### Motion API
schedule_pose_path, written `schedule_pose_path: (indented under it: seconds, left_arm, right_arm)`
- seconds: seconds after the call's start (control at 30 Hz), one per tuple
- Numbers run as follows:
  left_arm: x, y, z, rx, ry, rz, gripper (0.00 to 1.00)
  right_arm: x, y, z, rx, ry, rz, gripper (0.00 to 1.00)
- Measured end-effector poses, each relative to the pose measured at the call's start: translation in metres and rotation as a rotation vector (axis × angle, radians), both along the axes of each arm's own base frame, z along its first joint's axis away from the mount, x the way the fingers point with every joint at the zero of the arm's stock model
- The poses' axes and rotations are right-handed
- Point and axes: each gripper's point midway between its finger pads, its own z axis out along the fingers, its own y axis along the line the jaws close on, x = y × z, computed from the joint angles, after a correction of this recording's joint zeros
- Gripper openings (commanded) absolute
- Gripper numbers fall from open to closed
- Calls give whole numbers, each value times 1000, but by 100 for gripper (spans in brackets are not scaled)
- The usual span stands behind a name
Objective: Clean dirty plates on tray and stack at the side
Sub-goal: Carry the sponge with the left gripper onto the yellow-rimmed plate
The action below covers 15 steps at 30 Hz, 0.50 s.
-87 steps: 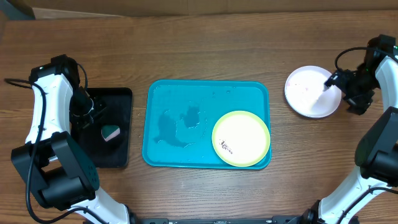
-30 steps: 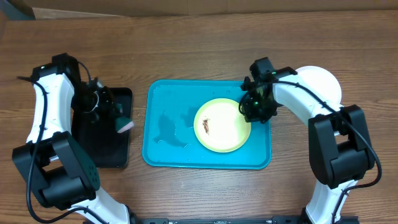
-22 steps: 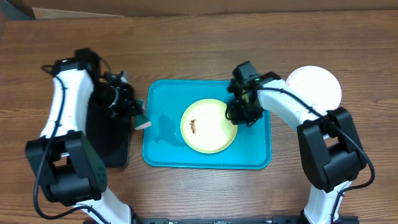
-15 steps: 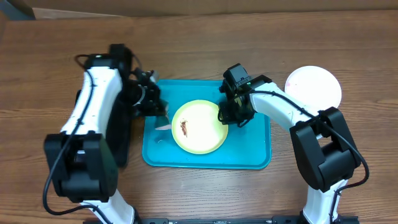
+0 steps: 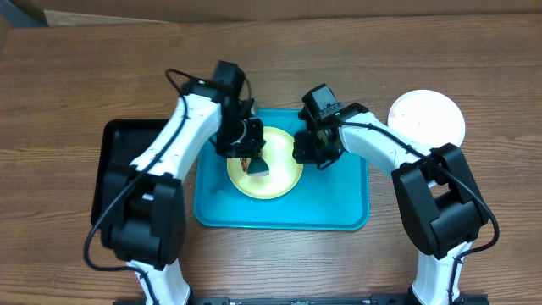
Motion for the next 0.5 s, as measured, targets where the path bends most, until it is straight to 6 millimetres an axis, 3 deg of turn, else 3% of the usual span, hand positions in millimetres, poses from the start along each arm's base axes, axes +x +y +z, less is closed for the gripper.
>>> schedule_pose_path:
  seconds: [0.23,0.27,0.33,0.4,0.5]
  left_arm:
    - [16,-26,-45,48,-46,-4,6]
    - [16,-27,-51,56,-41,3,9]
    - [17,-27,-60,68,-28,16,28]
    - [18,-26,-61,65,-22,33,38]
    - [22,-25,-59,59,-28,58,36]
  right_arm:
    - [6,3,0,12,-20,-8,4]
    - [6,3,0,12,-21,-8,4]
    - [7,3,0,14,-25,-8,4]
    - [9,4,-1,19,-33,-7,4]
    - [12,7,-2,34,-55,-7,4]
